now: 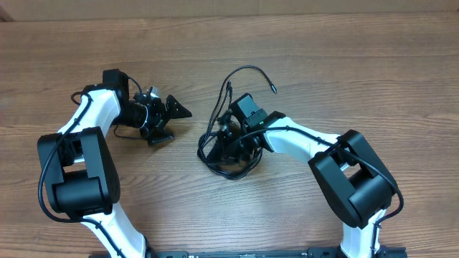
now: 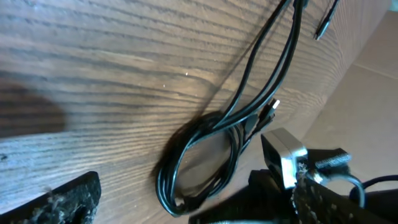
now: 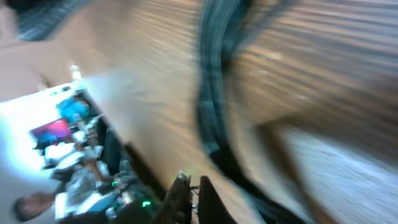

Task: Untangle cables

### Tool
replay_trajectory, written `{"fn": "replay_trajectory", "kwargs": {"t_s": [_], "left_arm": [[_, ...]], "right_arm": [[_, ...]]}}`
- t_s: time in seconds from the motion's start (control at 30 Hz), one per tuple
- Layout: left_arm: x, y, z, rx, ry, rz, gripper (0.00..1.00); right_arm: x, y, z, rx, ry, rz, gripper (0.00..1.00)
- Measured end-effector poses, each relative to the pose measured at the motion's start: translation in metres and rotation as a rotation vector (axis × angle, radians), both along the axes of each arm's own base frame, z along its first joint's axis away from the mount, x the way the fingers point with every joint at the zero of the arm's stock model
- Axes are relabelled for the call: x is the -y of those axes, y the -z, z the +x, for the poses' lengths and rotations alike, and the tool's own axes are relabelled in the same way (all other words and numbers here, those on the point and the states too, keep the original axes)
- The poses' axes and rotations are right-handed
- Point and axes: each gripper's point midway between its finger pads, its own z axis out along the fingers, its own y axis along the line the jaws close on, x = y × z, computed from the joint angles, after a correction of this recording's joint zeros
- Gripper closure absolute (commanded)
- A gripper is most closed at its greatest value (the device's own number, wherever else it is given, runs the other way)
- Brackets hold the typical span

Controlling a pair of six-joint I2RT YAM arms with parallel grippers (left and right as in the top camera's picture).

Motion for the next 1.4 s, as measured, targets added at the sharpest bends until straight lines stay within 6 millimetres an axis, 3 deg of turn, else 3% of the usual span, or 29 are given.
{"fn": "replay_trajectory", "kwargs": {"t_s": [0.07,0.23,0.3,0.4,0.5,0.6,0.73,0.93,1.07,1.23,1.33,1.4], "left_arm": [[-0.001,-0.001,-0.001,-0.007,-0.004,-0.012,0.02],[-0.016,0.0,-0.006,-0.033,-0.034,-0.003,0.02],[-0.026,0.004,-0.007,-0.045,-0.05,0.028,0.0],[-0.037,0.009,-0.008,-0.057,-0.069,0.067,0.0],[-0.04,0.011,-0.009,-0.066,-0.072,0.089,0.0],[-0.044,0.015,-0.01,-0.077,-0.075,0.12,0.0],[-0.051,0.021,-0.014,-0.096,-0.071,0.176,0.0],[-0.056,0.025,-0.017,-0.111,-0.067,0.213,0.0],[-0.056,0.025,-0.017,-0.111,-0.067,0.218,0.0],[-0.057,0.025,-0.018,-0.122,-0.078,0.22,0.0],[-0.057,0.025,-0.019,-0.136,-0.085,0.219,0.0],[-0.055,0.026,-0.02,-0.142,-0.082,0.221,0.03]], "right_arm": [[-0.004,-0.008,0.0,-0.002,-0.016,0.051,0.9],[0.008,-0.015,0.006,-0.035,-0.021,0.098,0.6],[0.019,-0.013,0.004,-0.057,-0.026,0.065,0.52],[0.028,-0.016,-0.001,-0.07,-0.066,-0.02,0.49],[0.026,-0.034,0.007,0.026,-0.142,-0.098,0.46],[0.019,-0.056,0.019,0.184,-0.222,-0.171,0.28],[0.018,-0.055,0.023,0.372,-0.33,-0.306,0.27],[0.01,-0.018,0.008,0.511,-0.446,-0.414,0.33],[0.022,0.016,-0.011,0.52,-0.536,-0.531,0.41],[0.031,0.028,-0.009,0.58,-0.56,-0.62,0.56],[0.04,0.038,-0.012,0.589,-0.567,-0.648,0.84],[0.046,0.04,-0.015,0.591,-0.569,-0.664,0.96]]}}
